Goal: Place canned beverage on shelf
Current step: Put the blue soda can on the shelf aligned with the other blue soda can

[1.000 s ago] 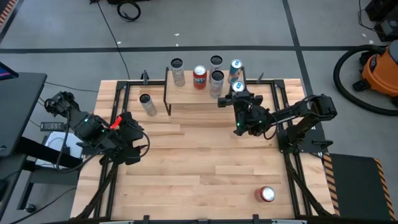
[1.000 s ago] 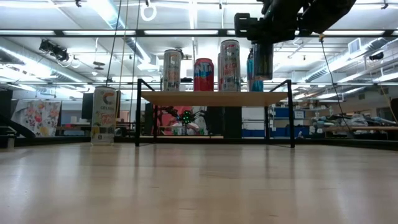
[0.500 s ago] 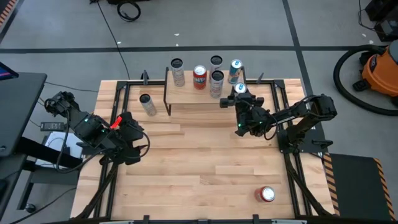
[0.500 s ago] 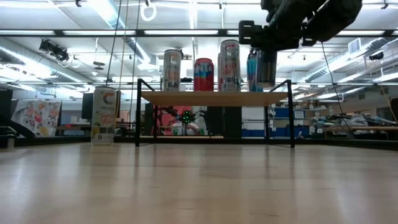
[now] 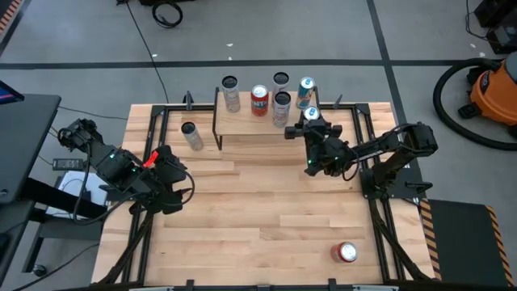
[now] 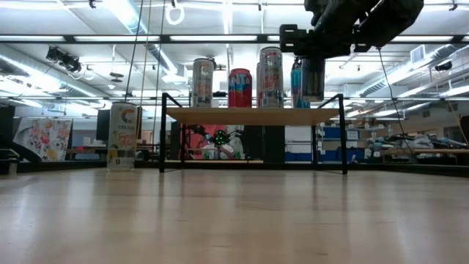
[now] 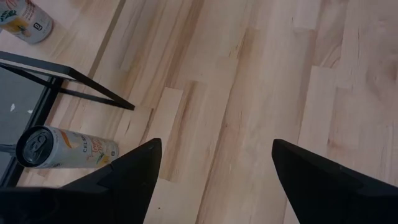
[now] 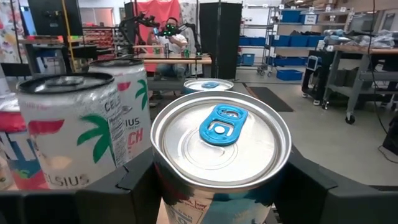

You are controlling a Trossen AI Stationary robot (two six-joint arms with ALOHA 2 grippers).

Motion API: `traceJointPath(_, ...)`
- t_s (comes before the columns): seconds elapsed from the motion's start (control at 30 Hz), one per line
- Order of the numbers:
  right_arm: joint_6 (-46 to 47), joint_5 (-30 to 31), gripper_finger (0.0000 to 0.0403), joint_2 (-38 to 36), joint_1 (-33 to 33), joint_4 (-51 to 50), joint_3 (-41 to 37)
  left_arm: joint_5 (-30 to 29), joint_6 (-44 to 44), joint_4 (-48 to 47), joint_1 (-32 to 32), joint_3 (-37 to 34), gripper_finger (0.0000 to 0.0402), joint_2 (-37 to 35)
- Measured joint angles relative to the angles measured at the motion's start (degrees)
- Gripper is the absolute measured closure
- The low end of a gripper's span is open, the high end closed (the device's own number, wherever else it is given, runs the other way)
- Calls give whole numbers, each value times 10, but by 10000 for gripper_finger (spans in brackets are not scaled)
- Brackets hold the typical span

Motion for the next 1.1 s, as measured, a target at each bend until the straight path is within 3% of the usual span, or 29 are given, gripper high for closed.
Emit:
traceJointPath(0.2,59,-1,156,0,4,-50,0,0,0,0,0,0,86,0)
traceJointPath(1.1,61,-1,146,0,-8,-80,0,0,0,0,0,0,86,0)
